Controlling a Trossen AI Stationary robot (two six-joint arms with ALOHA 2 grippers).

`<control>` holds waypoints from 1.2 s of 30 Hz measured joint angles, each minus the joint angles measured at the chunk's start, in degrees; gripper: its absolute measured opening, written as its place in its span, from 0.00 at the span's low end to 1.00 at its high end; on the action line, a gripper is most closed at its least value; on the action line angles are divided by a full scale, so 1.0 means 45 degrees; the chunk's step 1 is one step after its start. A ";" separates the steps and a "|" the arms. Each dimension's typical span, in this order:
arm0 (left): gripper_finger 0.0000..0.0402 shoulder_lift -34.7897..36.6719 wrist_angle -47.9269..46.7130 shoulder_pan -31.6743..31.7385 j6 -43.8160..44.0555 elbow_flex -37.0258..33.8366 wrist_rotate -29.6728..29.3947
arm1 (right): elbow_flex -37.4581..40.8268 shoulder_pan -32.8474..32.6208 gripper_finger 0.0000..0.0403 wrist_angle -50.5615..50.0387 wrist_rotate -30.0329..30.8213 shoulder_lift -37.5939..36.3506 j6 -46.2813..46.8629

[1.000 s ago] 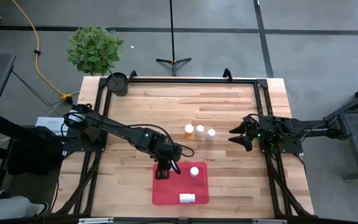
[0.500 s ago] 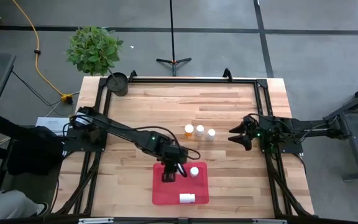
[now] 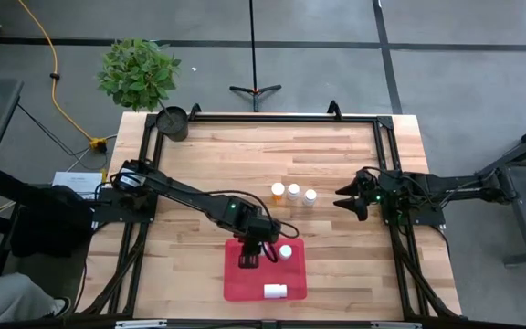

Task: Pick and place pill bottles into a basket
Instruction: Put the white pill bottle into the red bin

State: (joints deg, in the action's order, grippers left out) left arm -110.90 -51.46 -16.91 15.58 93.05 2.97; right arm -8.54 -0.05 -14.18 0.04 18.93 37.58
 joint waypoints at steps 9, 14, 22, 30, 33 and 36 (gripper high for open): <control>0.47 -0.1089 -0.0487 0.0000 -0.0446 0.1127 0.0123 | 0.0000 0.0000 0.65 0.0277 -0.0153 0.0240 -0.0015; 0.47 -0.1310 -0.0232 0.0005 -0.0521 0.1278 0.0255 | 0.0000 0.0000 0.65 0.0314 -0.0180 0.0299 -0.0042; 0.47 -0.1503 -0.0155 0.0005 -0.0409 0.1240 0.0270 | 0.0000 0.0002 0.65 0.0265 -0.0110 0.0439 -0.0109; 0.47 -0.1493 0.0280 0.0005 -0.0402 0.1249 0.0270 | 0.0000 0.0005 0.65 0.0323 -0.0104 0.0449 -0.0083; 0.47 -0.1493 0.0269 0.0005 -0.0400 0.1249 0.0270 | 0.0000 0.0001 0.65 0.0348 -0.0104 0.0449 -0.0078; 0.47 -0.1493 0.0306 0.0005 -0.0403 0.1249 0.0261 | 0.0000 0.0001 0.65 0.0349 -0.0099 0.0449 -0.0073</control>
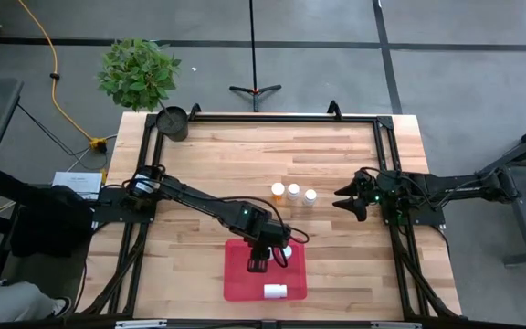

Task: Pick and place pill bottles into a basket
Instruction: Put the white pill bottle into the red bin

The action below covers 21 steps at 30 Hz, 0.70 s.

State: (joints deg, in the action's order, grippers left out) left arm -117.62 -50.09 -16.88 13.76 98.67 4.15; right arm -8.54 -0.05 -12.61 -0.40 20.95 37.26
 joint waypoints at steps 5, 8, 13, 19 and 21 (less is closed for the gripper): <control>0.47 0.0000 0.0092 0.0005 -0.0068 0.0000 -0.0011 | 0.0000 0.0000 0.65 0.0002 0.0005 0.0000 0.0008; 0.47 -0.0102 0.0181 0.0005 -0.0098 0.0000 -0.0016 | 0.0000 0.0002 0.65 0.0002 0.0005 0.0000 0.0049; 0.47 -0.0341 0.0239 0.0005 -0.0195 0.0014 0.0023 | 0.0000 -0.0001 0.65 0.0007 0.0005 0.0000 0.0062; 0.50 -0.0583 0.0049 0.0005 -0.0205 0.0011 0.0341 | 0.0000 -0.0001 0.65 0.0053 0.0005 -0.0005 0.0102; 0.53 -0.0702 0.0337 0.0005 -0.0205 0.0026 0.0482 | 0.0000 0.0001 0.65 0.0050 0.0005 -0.0005 0.0097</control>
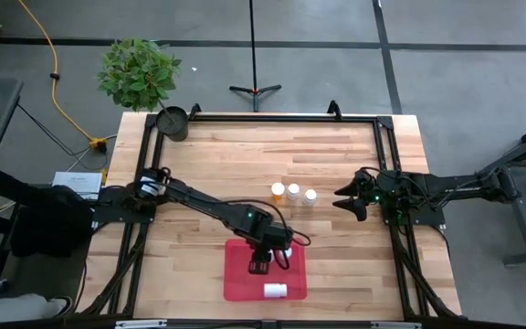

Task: Pick and place pill bottles into a basket
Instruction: Put the white pill bottle into the red bin

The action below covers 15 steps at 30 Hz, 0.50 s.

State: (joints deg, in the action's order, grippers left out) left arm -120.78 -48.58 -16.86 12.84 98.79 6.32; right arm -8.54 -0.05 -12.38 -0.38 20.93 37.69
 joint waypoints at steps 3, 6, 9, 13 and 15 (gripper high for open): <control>0.55 -0.0032 -0.0078 -0.0001 0.0009 -0.0016 0.0089 | 0.0000 0.0002 0.65 0.0005 -0.0004 -0.0005 -0.0003; 0.56 -0.0042 -0.0061 -0.0005 -0.0049 -0.0016 0.0106 | 0.0000 0.0003 0.65 0.0000 -0.0005 0.0000 -0.0011; 0.56 -0.0049 -0.0064 -0.0002 -0.0131 -0.0021 0.0175 | 0.0000 0.0001 0.65 -0.0043 -0.0004 0.0000 -0.0024; 0.57 -0.0056 -0.0068 0.0000 -0.0131 -0.0026 0.0178 | 0.0000 0.0000 0.65 -0.0049 -0.0005 0.0000 -0.0044; 0.57 -0.0056 -0.0068 0.0000 -0.0131 -0.0026 0.0178 | 0.0000 0.0003 0.65 -0.0049 -0.0005 0.0000 -0.0044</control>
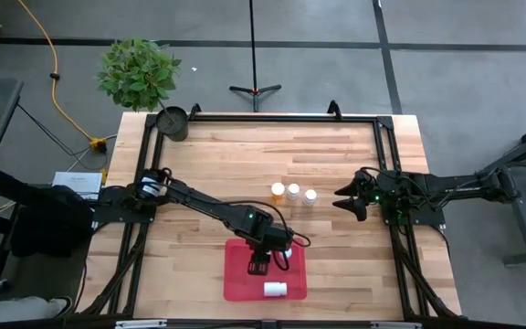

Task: Pick and place pill bottles into a basket
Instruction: Put the white pill bottle into the red bin, then put the orange pill bottle into the red bin

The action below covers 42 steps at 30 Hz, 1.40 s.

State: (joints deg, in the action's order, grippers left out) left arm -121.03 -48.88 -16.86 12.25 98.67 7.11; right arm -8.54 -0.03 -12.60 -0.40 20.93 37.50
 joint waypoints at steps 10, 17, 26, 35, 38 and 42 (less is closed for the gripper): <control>0.57 -0.0053 -0.0829 0.0000 -0.0685 0.1969 -0.0513 | 0.0000 -0.0002 0.65 -0.0005 0.0000 0.0000 -0.0044; 0.57 -0.0024 -0.1508 0.0000 -0.1453 0.3278 -0.1451 | 0.0000 -0.0003 0.65 -0.0005 -0.0087 0.0000 -0.0011; 0.57 -0.0015 -0.3515 0.0520 -0.2471 0.5136 -0.4692 | 0.0000 -0.0002 0.65 -0.0006 -0.0209 0.0000 -0.0034; 0.57 0.0002 -0.5186 0.2314 -0.2683 0.6355 -0.4310 | 0.0000 -0.0001 0.65 -0.0005 -0.0657 0.0000 -0.0005; 0.57 -0.0005 -0.5287 0.3058 -0.2721 0.6358 -0.3587 | 0.0000 0.0000 0.65 -0.0005 -0.0903 0.0000 -0.0005; 0.57 -0.0015 -0.5265 0.4000 -0.2977 0.6349 -0.2629 | 0.0000 -0.0004 0.65 -0.0005 -0.1035 0.0000 -0.0005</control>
State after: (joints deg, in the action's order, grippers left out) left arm -121.10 -72.58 1.14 -1.15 127.24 -4.72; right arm -8.54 -0.05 -12.62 -5.06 20.93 37.47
